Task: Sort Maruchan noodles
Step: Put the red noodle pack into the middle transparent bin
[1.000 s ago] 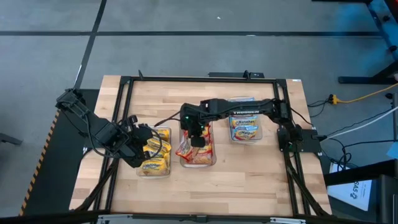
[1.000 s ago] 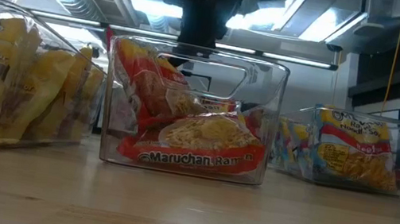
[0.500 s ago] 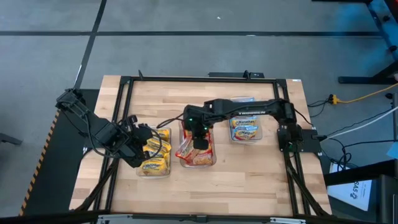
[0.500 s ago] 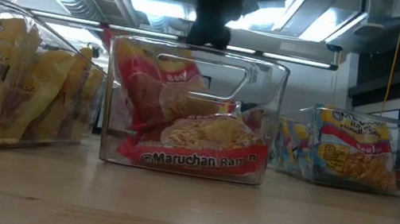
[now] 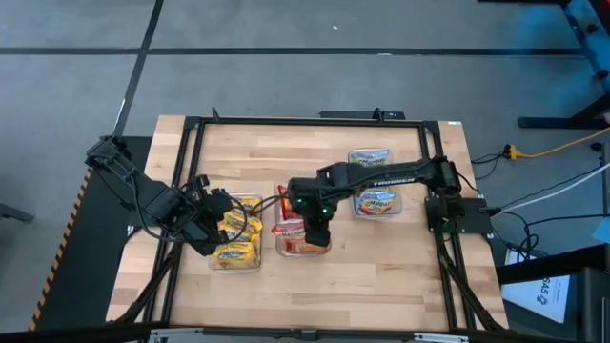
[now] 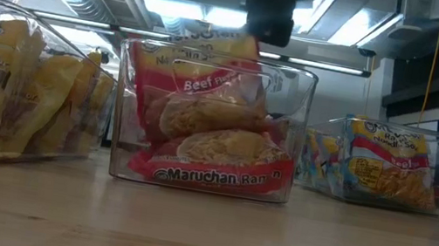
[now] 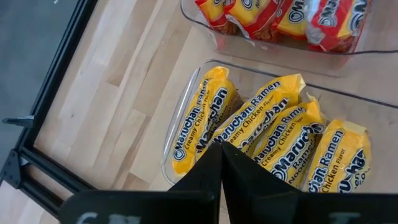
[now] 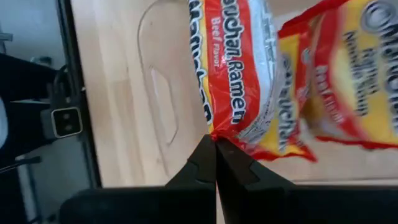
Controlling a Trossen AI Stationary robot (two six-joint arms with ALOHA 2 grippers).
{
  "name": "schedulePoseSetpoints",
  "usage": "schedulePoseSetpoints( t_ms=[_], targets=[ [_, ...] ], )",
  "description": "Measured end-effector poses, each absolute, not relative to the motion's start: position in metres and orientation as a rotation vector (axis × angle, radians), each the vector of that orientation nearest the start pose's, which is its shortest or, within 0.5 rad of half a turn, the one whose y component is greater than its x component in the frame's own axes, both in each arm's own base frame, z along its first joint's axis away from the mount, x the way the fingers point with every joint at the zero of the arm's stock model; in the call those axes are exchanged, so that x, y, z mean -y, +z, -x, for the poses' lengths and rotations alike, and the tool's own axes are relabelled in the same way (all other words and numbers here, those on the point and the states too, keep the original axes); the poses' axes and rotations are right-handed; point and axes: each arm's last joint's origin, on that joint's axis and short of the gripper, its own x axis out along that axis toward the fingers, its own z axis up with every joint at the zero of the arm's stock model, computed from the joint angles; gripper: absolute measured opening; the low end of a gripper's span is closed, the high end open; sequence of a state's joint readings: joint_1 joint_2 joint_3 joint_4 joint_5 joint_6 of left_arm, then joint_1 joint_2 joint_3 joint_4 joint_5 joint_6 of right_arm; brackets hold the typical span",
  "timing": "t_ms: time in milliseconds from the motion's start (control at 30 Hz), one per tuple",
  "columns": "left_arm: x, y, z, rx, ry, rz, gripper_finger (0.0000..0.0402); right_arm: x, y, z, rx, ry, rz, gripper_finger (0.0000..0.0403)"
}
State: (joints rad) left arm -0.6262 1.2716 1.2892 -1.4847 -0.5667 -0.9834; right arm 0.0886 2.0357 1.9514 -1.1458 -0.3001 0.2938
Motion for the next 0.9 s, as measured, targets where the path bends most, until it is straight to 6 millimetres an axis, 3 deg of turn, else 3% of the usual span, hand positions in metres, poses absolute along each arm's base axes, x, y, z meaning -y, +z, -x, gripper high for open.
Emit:
schedulePoseSetpoints(
  t_ms=[200, 500, 900],
  targets=[
    [0.102, 0.328, -0.168, -1.057, 0.513, 0.041, 0.0002, -0.058, 0.291, -0.408, -1.334, 0.144, -0.408, 0.0000],
    [0.102, 0.328, -0.167, -1.062, 0.517, 0.033, 0.0002, -0.075, 0.310, -0.401, -1.294, 0.179, -0.404, 0.0000],
    [0.101, 0.328, -0.166, -1.068, 0.521, 0.025, 0.0002, -0.068, 0.309, -0.402, -1.277, 0.152, -0.339, 0.0000]
  ],
)
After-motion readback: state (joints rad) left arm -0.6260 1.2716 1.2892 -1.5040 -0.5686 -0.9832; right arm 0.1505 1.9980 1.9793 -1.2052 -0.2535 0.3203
